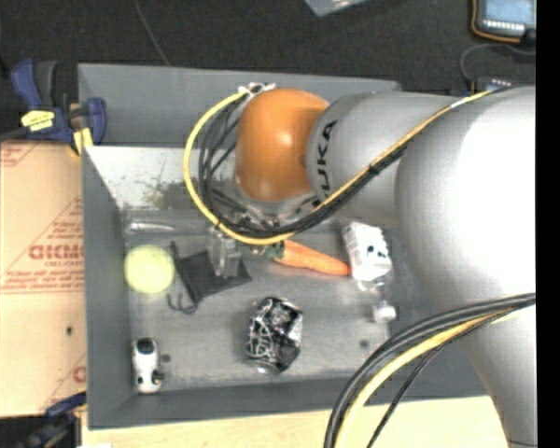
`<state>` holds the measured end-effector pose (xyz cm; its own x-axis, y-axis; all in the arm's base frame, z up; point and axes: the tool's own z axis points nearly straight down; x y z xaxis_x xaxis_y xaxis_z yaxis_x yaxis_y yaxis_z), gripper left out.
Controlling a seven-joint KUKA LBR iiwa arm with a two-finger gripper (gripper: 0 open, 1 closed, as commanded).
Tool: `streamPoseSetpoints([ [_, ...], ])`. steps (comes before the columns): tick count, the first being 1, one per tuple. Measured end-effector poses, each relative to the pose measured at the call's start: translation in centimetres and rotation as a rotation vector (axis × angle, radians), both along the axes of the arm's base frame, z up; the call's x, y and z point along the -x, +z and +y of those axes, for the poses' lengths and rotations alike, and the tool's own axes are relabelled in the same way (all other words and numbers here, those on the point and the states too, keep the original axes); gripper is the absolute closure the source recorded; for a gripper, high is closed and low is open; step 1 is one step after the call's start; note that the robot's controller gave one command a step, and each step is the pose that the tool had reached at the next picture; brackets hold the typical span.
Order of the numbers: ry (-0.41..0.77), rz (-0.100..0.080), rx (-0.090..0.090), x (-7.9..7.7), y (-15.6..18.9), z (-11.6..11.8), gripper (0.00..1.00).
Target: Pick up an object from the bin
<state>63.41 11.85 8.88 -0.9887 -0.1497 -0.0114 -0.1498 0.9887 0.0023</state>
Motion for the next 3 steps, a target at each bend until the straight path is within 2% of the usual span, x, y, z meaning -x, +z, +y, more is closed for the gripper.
streamPoseSetpoints([
  [1, 0.000, 0.004, 0.001, 0.1, 1.9, 0.0, 1.00],
  [3, -0.001, -0.007, 0.000, -0.2, 5.3, 0.0, 1.00],
])
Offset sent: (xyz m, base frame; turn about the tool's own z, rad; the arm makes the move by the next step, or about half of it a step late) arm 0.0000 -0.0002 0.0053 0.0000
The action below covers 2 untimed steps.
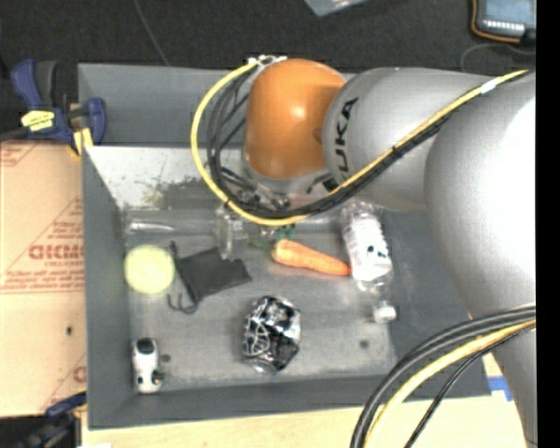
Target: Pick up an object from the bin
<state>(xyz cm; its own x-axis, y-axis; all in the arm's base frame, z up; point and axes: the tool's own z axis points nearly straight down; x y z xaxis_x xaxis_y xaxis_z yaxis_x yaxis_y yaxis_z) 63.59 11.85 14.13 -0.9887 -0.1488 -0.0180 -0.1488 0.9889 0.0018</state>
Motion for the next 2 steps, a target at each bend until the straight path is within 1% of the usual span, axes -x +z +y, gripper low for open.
streamPoseSetpoints([
  [1, -0.001, -0.002, -0.001, -0.04, 0.74, 0.00, 1.00],
  [2, -0.001, 0.000, 0.000, 0.00, 1.36, -0.02, 1.00],
])
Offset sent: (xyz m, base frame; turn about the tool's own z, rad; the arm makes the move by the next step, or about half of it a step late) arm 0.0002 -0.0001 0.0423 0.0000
